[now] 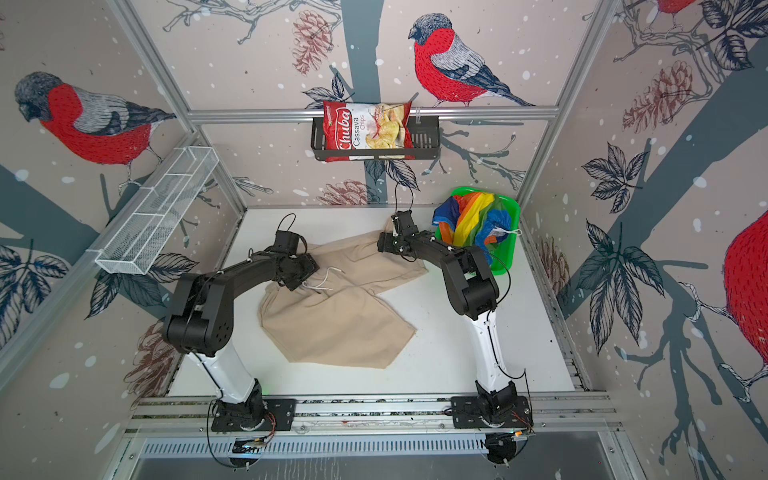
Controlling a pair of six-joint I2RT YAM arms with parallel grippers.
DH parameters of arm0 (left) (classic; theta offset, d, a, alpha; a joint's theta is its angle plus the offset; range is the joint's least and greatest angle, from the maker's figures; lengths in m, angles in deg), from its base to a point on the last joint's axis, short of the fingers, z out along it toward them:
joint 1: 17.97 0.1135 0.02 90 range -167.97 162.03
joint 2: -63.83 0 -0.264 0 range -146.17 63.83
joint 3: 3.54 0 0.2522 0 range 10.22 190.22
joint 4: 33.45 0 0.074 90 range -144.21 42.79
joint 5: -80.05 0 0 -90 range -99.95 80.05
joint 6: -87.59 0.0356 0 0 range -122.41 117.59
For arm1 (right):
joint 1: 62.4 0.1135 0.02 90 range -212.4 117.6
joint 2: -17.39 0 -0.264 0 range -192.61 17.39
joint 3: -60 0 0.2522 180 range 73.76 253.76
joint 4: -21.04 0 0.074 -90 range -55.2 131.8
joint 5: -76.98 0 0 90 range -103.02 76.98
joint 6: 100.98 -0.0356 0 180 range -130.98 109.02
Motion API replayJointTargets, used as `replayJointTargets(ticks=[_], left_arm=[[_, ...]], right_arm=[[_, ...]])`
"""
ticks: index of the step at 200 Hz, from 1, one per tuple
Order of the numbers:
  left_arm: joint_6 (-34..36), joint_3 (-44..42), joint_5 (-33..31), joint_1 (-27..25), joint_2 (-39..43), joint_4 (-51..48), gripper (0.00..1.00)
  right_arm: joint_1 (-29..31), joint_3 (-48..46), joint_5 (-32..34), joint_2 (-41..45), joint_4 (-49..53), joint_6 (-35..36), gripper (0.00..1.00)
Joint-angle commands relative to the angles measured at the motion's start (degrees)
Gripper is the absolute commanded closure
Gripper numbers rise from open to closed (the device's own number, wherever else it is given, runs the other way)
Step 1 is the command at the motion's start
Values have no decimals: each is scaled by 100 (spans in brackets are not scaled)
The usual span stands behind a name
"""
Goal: Fold and stack the shorts
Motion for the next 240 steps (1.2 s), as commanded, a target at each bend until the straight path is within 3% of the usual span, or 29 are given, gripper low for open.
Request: replayJointTargets(ticks=[1,19,43,67,99,120,140,183,192,197,209,218,229,240], left_arm=[[184,328,379,-12,502,-144,18],[511,674,124,-9,1068,-588,16],[786,563,-506,-1,1947,-1019,17],[814,-378,-975,10,2826,-1036,22],[650,-1602,-950,62,3762,-1083,23],[545,-1972,-1162,71,4167,-1361,12],[482,-2289,-1138,80,4398,-1390,7],[189,-3037,-923,80,4331,-1252,7],[96,-3183,-925,80,4306,-1203,7],[36,-3254,-918,80,4296,-1182,8],[-40,-3424,-885,80,4301,-1088,8],[-73,-3544,-863,80,4313,-1003,8],[-85,-3662,-838,80,4329,-907,9],[-109,-3742,-862,84,4338,-872,9]], right_arm=[[-55,421,-214,11,509,349,20],[-18,-45,-217,705,289,486,20],[113,-1505,183,2168,-198,557,18],[396,-3050,764,3474,-203,573,16],[1213,-4627,1282,4614,406,389,20],[1671,-5488,1417,5095,585,-36,20],[1843,-6205,1312,5375,386,-479,18],[2077,-6822,868,5117,-320,-946,20],[2134,-6785,830,4971,-422,-931,25],[2153,-6747,787,4889,-465,-906,32],[2165,-6576,759,4733,-468,-863,68],[2174,-6392,769,4682,-389,-802,87],[2165,-6085,868,4693,-193,-663,98],[2159,-5719,1047,4776,88,-486,99]])
